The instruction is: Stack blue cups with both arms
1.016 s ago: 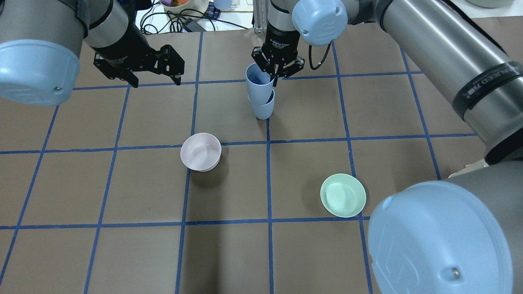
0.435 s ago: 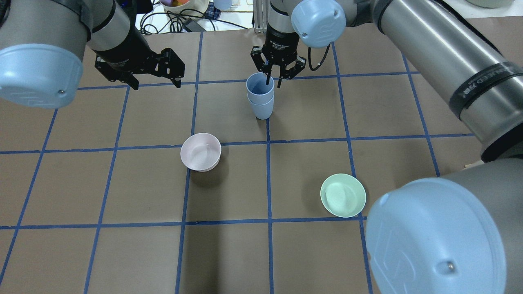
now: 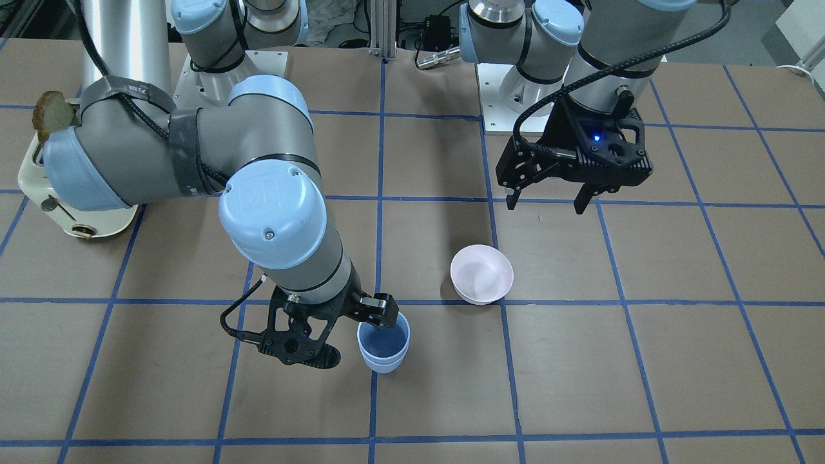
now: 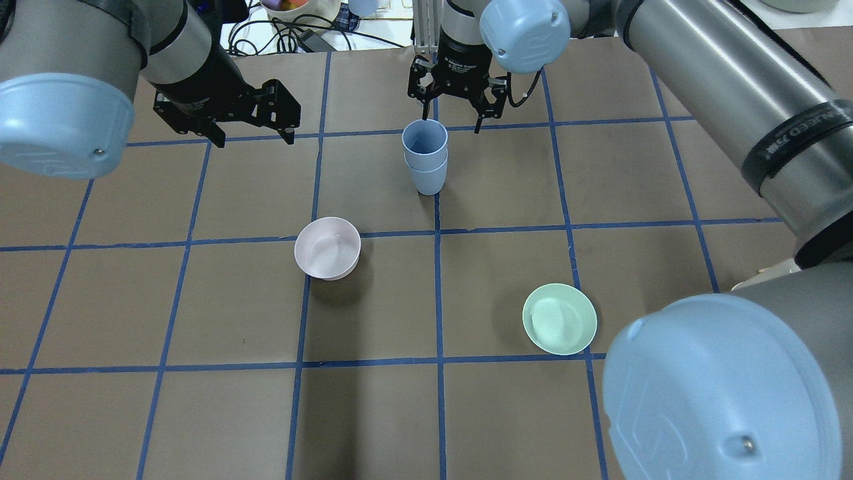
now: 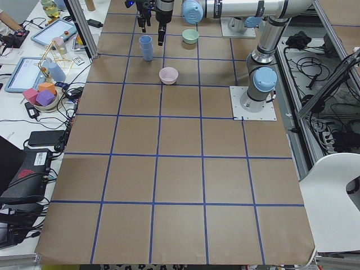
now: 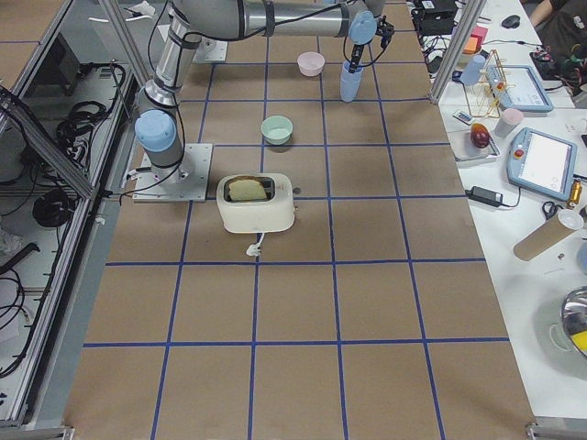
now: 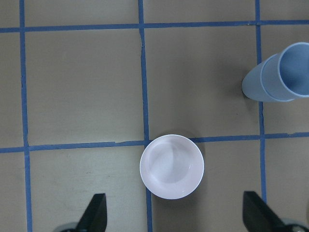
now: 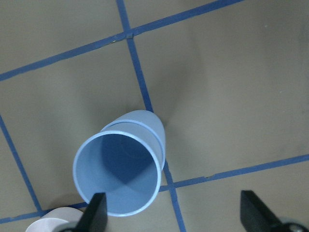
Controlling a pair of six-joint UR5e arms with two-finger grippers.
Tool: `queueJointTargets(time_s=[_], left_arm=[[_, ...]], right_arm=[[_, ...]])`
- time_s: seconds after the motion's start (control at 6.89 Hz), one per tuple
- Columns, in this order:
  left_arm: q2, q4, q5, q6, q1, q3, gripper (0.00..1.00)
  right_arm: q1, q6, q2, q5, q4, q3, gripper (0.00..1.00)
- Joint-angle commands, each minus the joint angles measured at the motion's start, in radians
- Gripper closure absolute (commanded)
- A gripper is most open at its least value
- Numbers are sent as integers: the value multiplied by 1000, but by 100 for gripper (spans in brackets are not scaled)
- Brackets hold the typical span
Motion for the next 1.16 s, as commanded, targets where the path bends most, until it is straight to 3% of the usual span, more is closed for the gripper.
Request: queueJointTargets(time_s=[0.0, 0.29, 0.44, 0.73, 1.02], left_arm=[[4, -3, 0, 2, 0, 0, 0], [1, -3, 1, 0, -2, 1, 0], [5, -15, 3, -3, -6, 0, 0], [8, -15, 4, 0, -6, 0, 0], [12, -18, 4, 0, -6, 0, 0]], right_arm=[[-31, -42, -52, -80, 25, 10, 0], [-141, -274, -142, -88, 103, 67, 0], [-184, -353, -243, -82, 129, 148, 0], [-220, -377, -423, -88, 111, 359, 0], [-219, -371, -509, -82, 119, 399, 0]])
